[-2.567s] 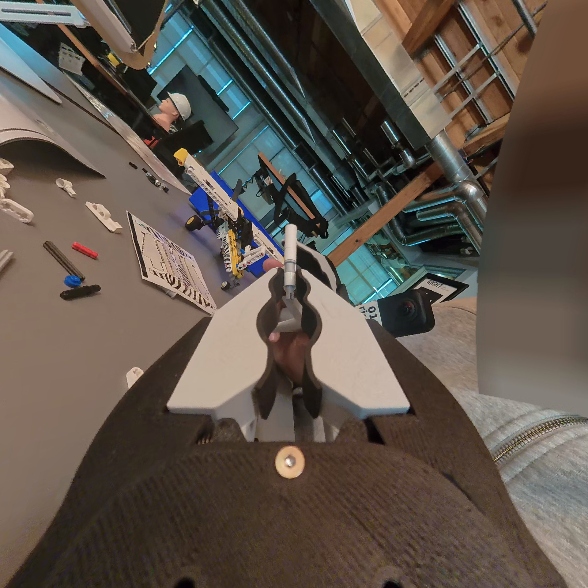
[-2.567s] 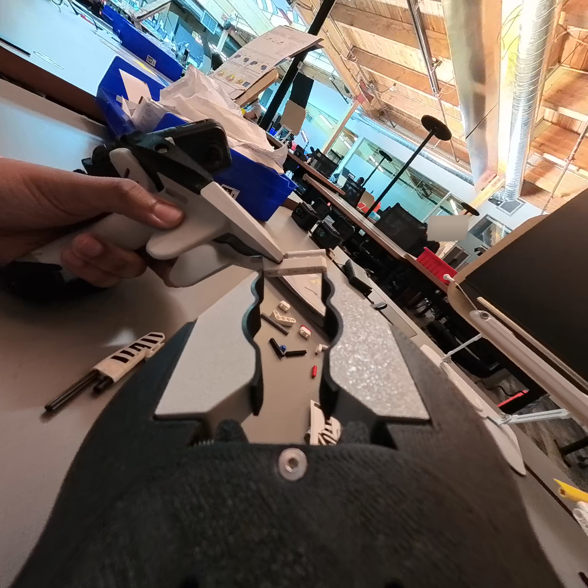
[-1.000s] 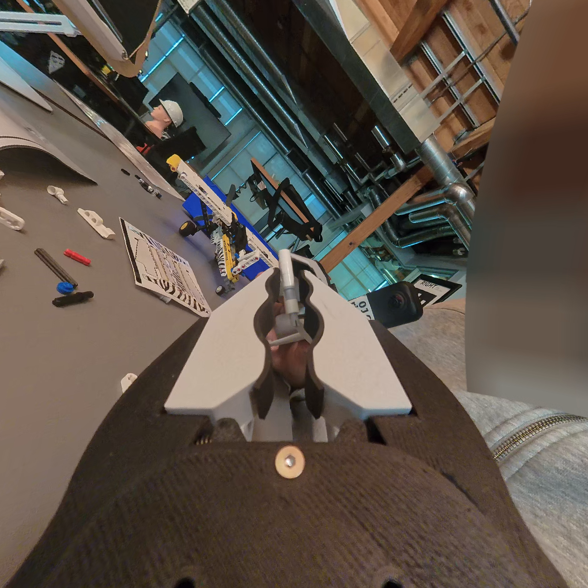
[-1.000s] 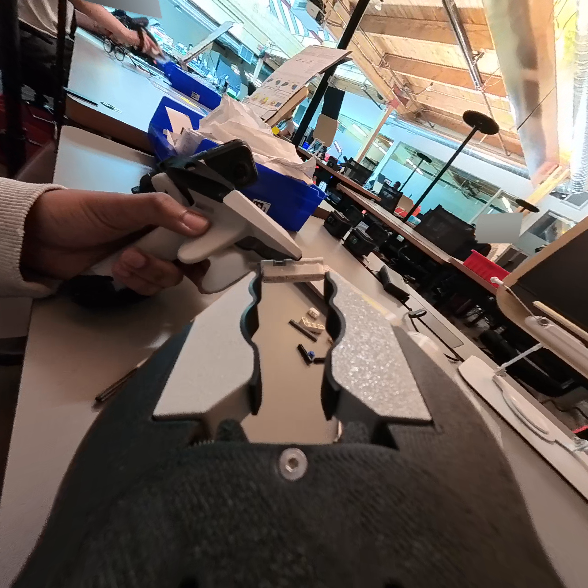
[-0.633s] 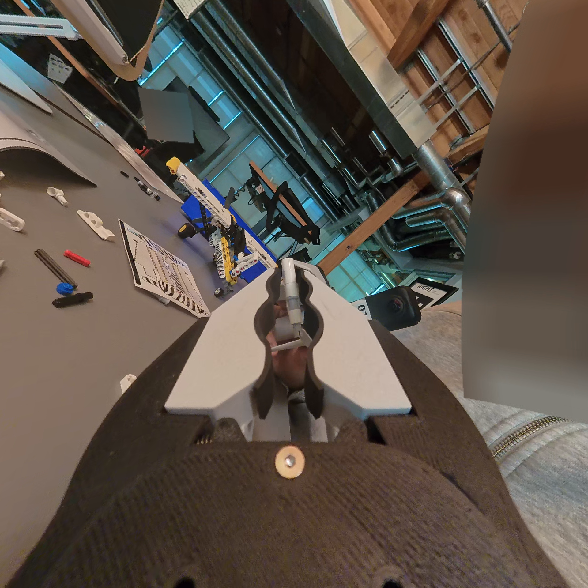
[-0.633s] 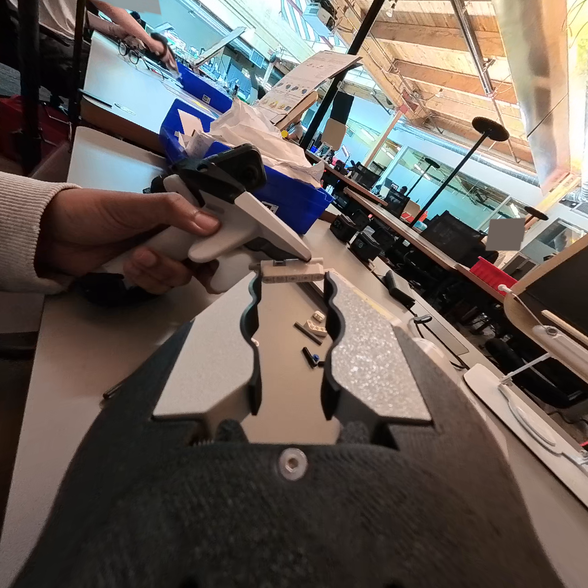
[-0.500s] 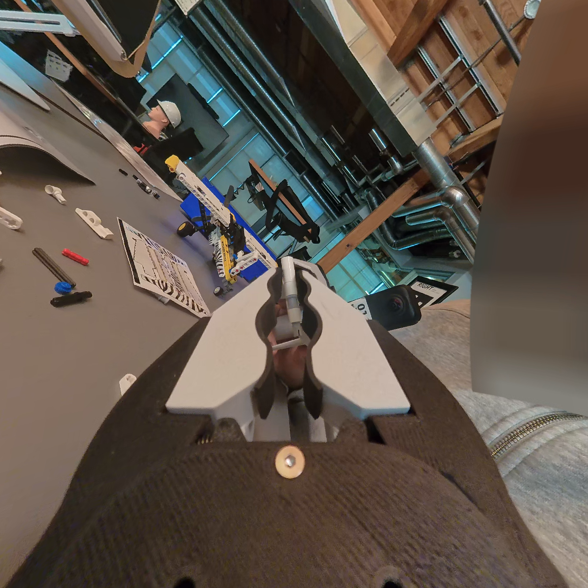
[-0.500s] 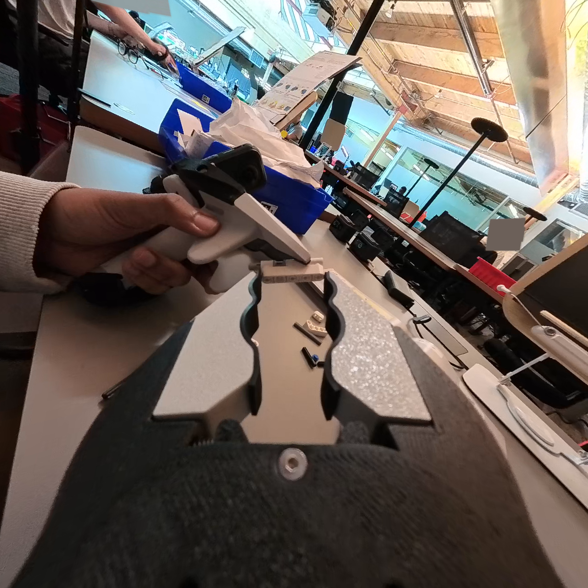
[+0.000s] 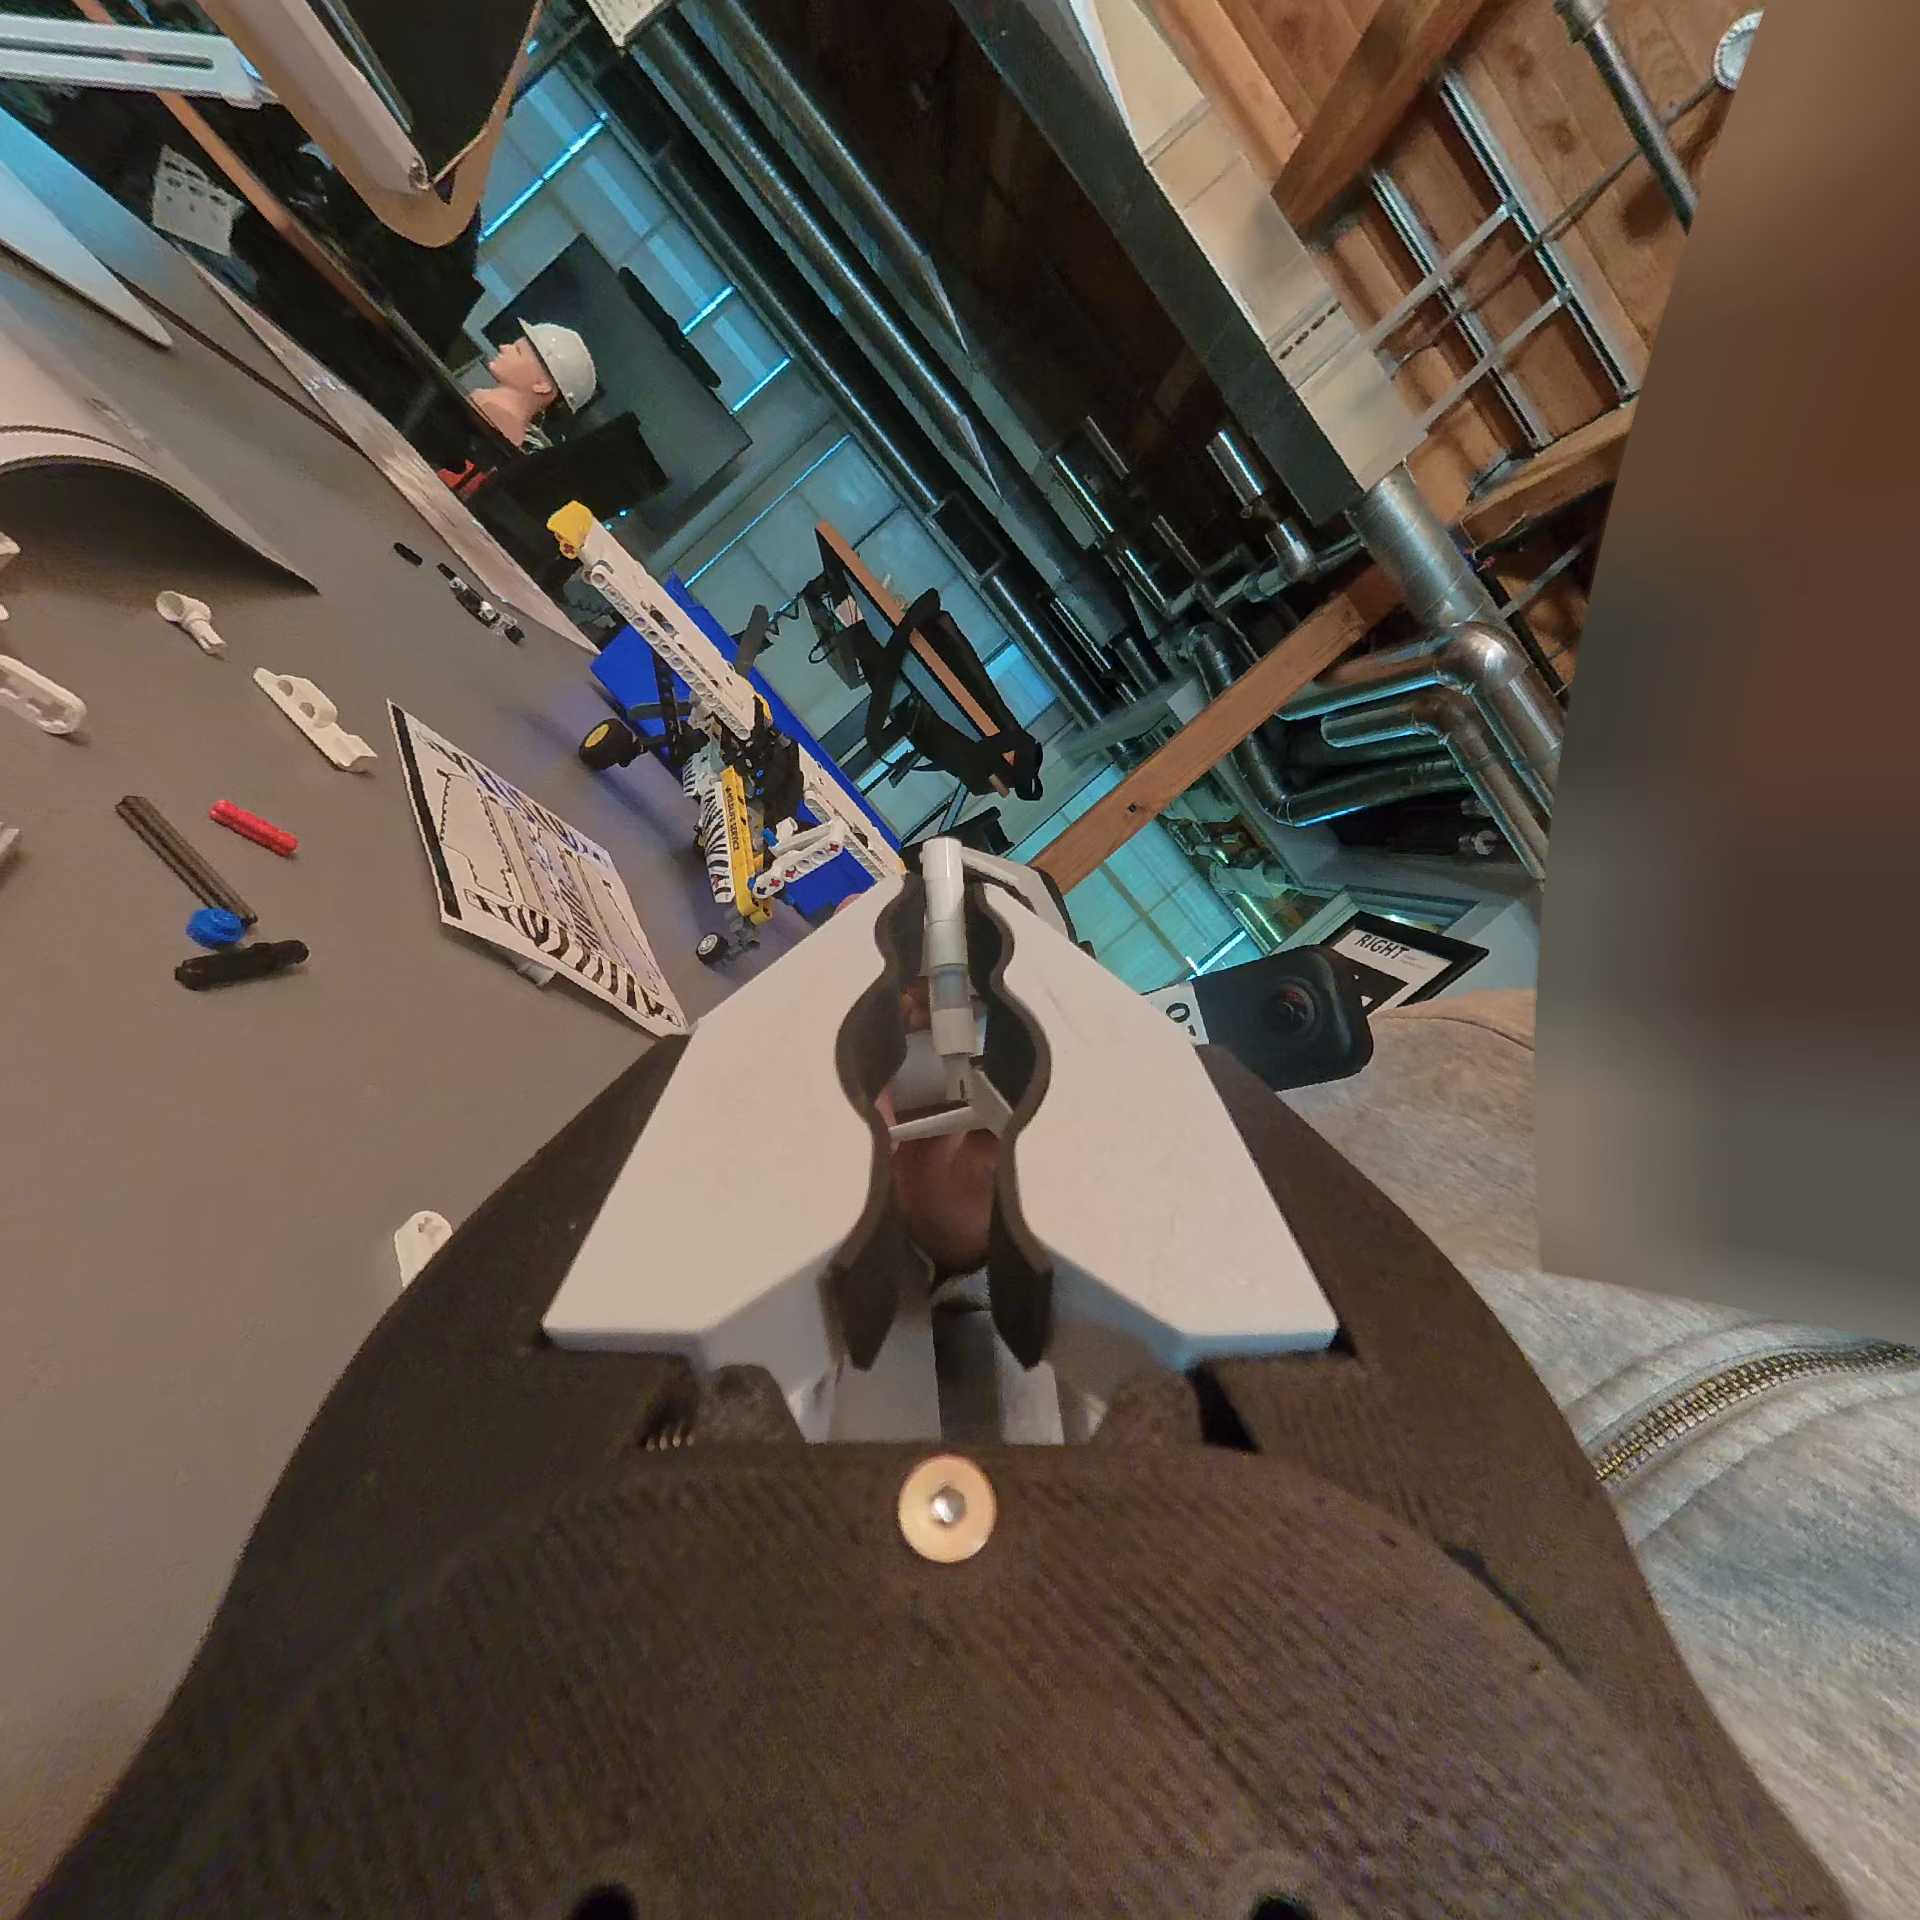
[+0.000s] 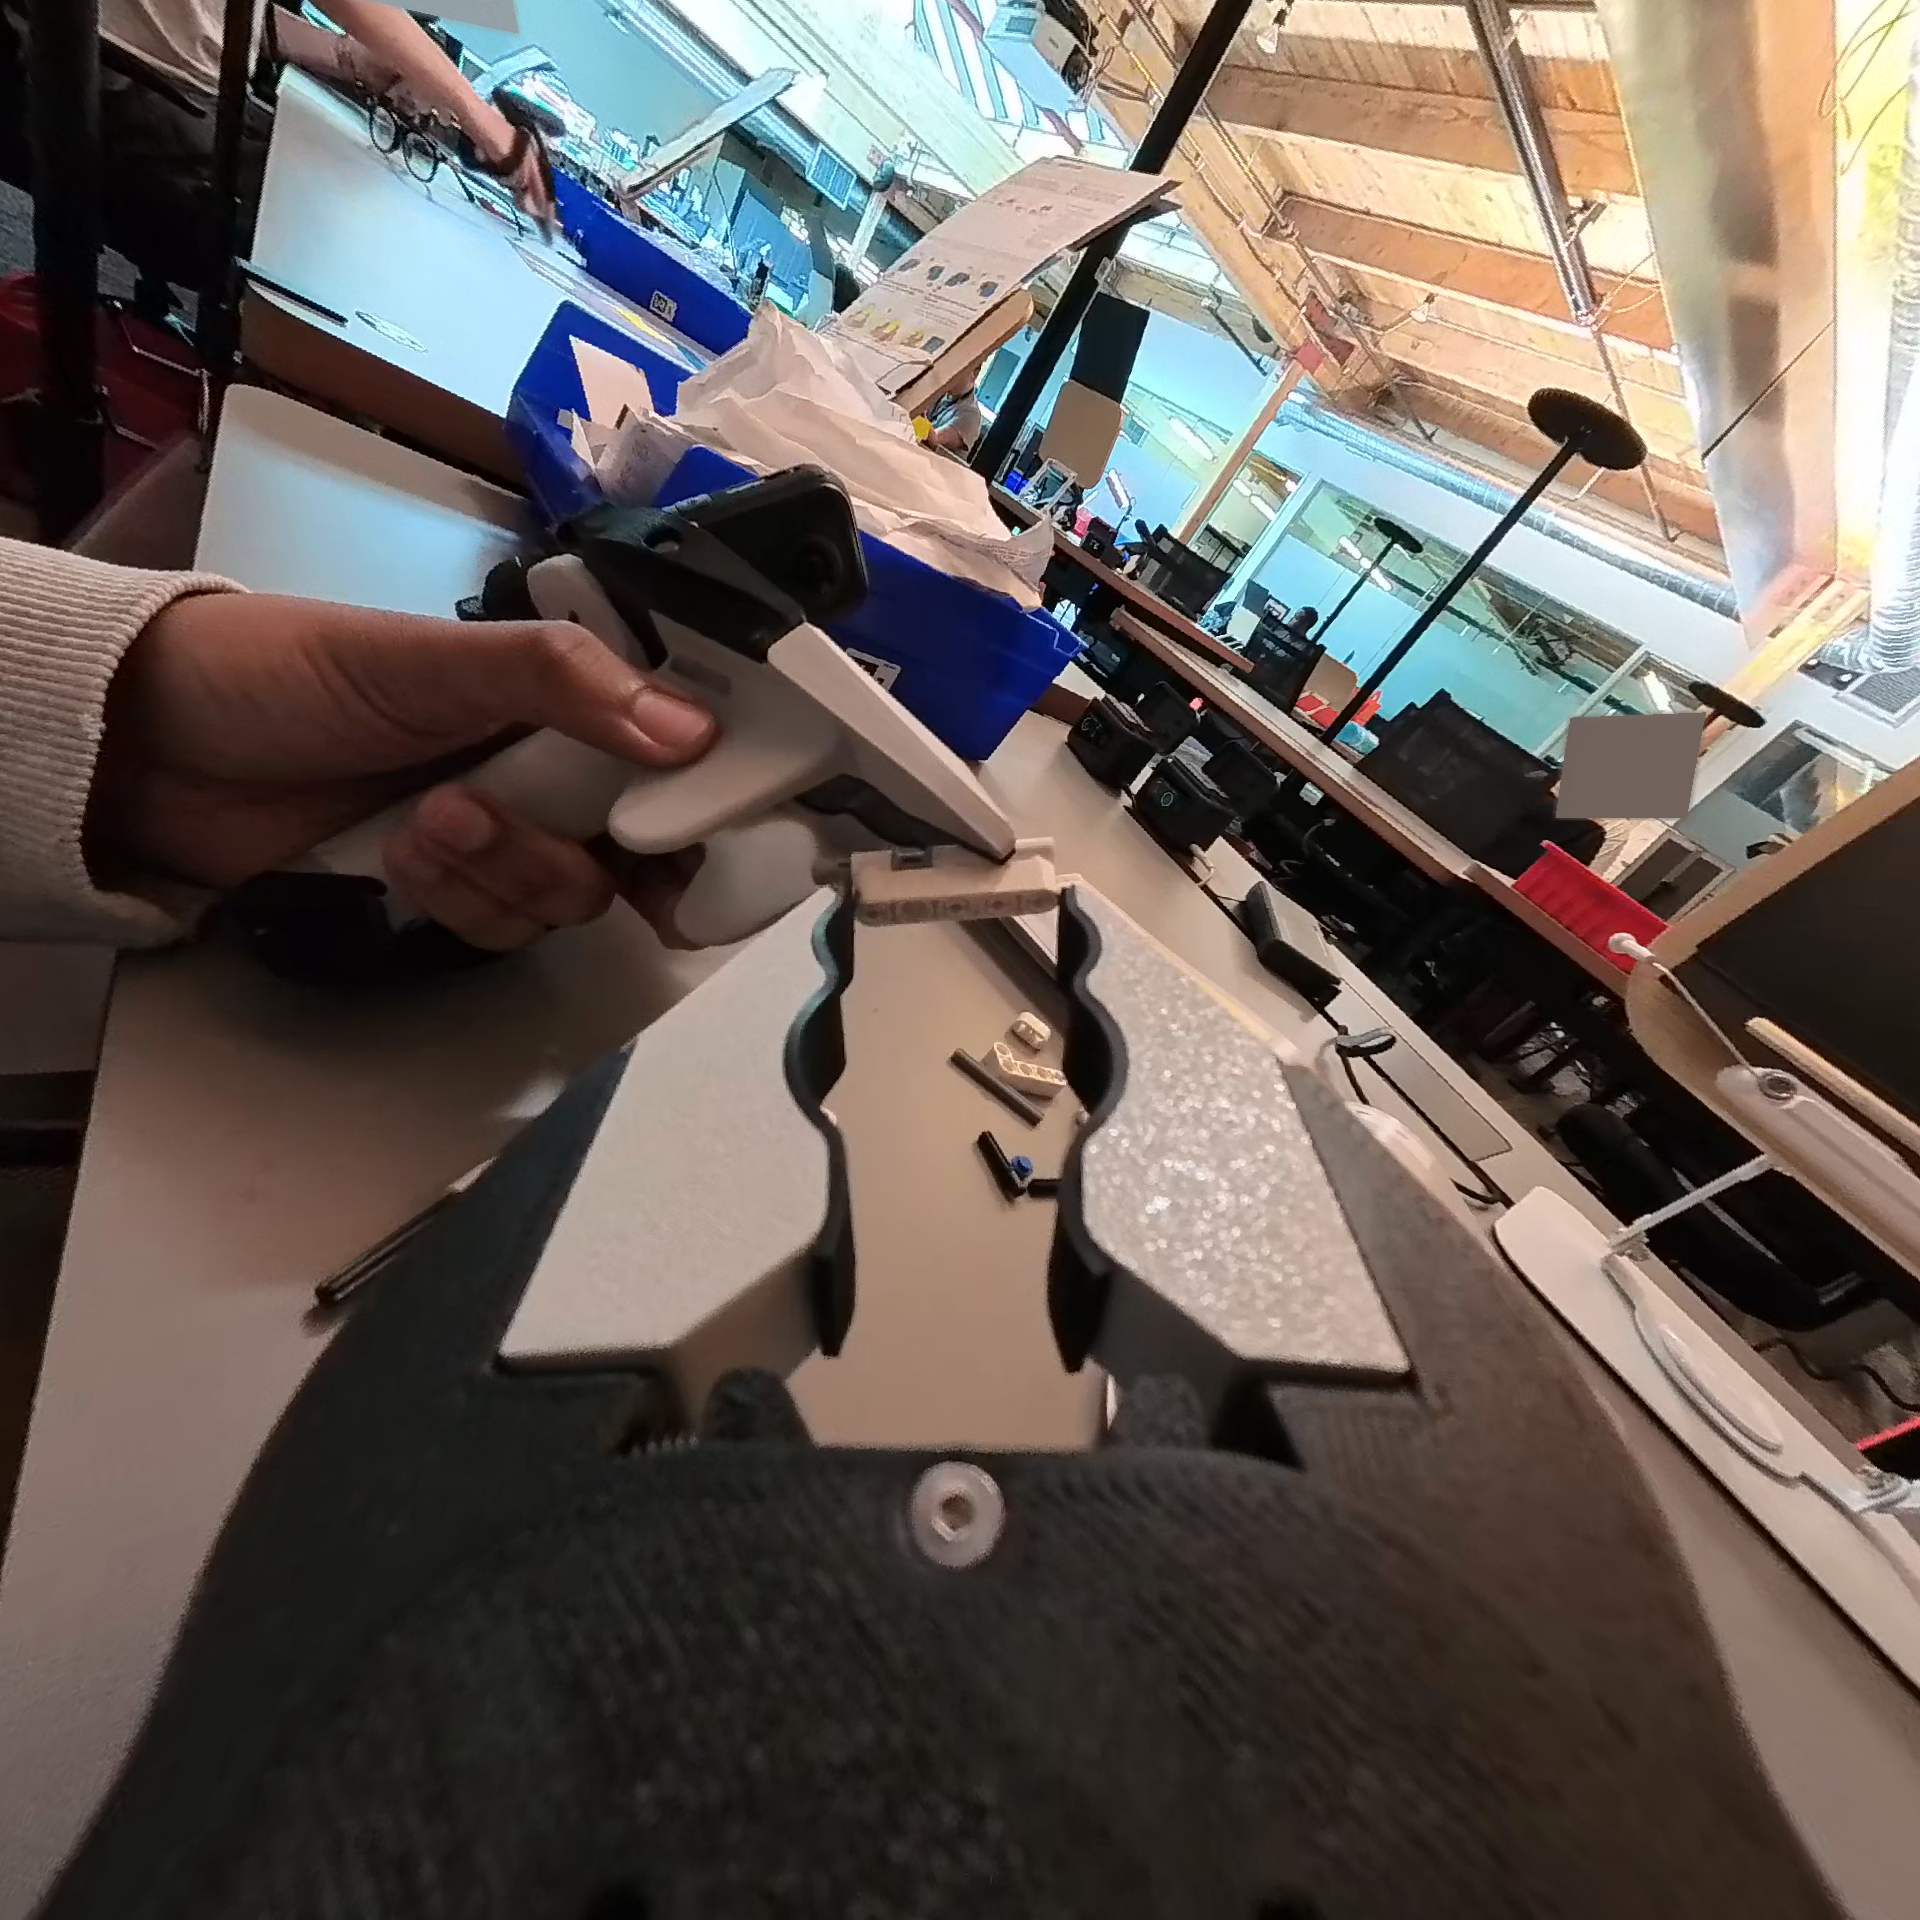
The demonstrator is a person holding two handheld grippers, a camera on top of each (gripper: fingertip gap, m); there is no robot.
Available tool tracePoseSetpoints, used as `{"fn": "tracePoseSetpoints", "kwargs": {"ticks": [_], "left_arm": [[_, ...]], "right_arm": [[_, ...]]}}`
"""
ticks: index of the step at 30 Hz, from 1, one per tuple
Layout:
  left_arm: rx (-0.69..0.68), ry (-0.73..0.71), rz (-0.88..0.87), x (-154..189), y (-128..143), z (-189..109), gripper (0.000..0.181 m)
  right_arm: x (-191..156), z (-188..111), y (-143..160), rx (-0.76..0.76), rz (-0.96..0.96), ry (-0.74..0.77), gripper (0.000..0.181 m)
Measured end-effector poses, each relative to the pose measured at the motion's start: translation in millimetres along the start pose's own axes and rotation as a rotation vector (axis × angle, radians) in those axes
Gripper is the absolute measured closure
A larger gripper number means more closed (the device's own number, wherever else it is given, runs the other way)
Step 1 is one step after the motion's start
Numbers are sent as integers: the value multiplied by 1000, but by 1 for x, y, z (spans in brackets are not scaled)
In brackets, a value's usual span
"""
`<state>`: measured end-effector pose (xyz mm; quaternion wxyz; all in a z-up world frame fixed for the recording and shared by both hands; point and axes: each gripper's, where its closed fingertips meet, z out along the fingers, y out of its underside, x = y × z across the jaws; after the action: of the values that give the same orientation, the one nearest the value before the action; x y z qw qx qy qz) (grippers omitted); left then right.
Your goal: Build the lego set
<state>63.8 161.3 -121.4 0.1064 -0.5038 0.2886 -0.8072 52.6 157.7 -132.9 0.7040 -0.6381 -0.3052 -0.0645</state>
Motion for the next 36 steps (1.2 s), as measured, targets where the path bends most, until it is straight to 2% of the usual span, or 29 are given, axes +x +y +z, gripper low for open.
{"fn": "tracePoseSetpoints", "kwargs": {"ticks": [36], "left_arm": [[8, 5, 0, 1, -1, -1, 176]], "right_arm": [[1, 1, 0, 7, 13, -2, 145]]}}
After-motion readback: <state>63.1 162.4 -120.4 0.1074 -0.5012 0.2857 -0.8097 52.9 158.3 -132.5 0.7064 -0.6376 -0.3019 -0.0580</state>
